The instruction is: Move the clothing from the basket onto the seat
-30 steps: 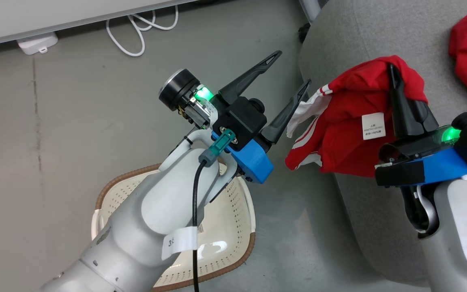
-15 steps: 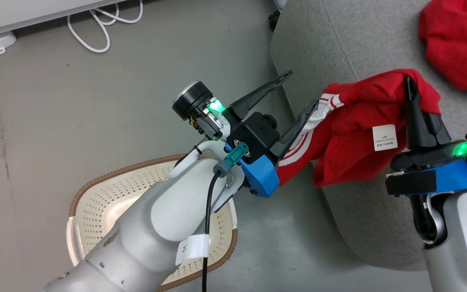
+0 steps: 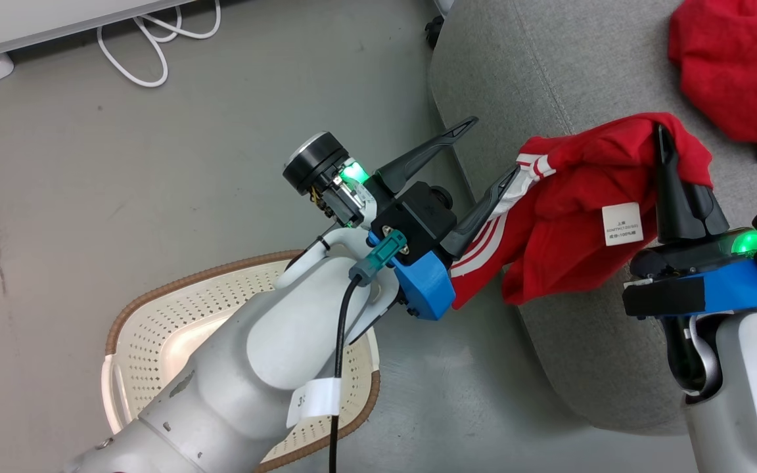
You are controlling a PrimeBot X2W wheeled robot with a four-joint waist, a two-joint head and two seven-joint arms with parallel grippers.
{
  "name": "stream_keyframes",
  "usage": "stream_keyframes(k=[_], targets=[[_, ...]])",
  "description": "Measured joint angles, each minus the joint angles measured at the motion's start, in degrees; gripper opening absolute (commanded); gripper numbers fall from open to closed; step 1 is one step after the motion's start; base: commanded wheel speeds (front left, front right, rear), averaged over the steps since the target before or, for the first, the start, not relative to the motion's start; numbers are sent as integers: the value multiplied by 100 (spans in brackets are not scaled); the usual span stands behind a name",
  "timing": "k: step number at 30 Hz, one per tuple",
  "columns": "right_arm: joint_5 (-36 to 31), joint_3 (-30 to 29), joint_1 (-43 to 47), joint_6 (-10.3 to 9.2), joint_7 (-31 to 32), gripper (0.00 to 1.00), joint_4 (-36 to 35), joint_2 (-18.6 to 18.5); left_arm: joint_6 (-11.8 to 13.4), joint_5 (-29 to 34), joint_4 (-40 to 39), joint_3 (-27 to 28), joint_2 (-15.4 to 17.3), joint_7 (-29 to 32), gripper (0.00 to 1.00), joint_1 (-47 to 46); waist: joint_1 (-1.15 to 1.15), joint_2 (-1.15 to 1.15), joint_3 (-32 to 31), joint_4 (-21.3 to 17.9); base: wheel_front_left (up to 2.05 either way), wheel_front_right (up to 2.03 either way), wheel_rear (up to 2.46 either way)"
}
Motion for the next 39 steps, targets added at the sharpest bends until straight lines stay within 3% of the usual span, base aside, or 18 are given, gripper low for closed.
stream_keyframes(k=[11,17,31,39], targets=[[-88,65,-553,0,0,0,-191,-367,0,23,-76,98,26,-1,100,-42,0,0,92,66,0,0,0],[-181,47,-1328,0,0,0,-400,-826,0,124,-98,144,115,-1,100,-125,0,0,312,62,0,0,0],[-296,-731,-3368,0,-1,0,-565,-2214,0,318,-20,104,318,0,100,-563,1,0,1170,-25,0,0,0],[-336,-1435,-4028,1,-1,0,111,-3283,0,423,-26,22,394,21,100,-874,0,0,1728,-140,0,0,0]])
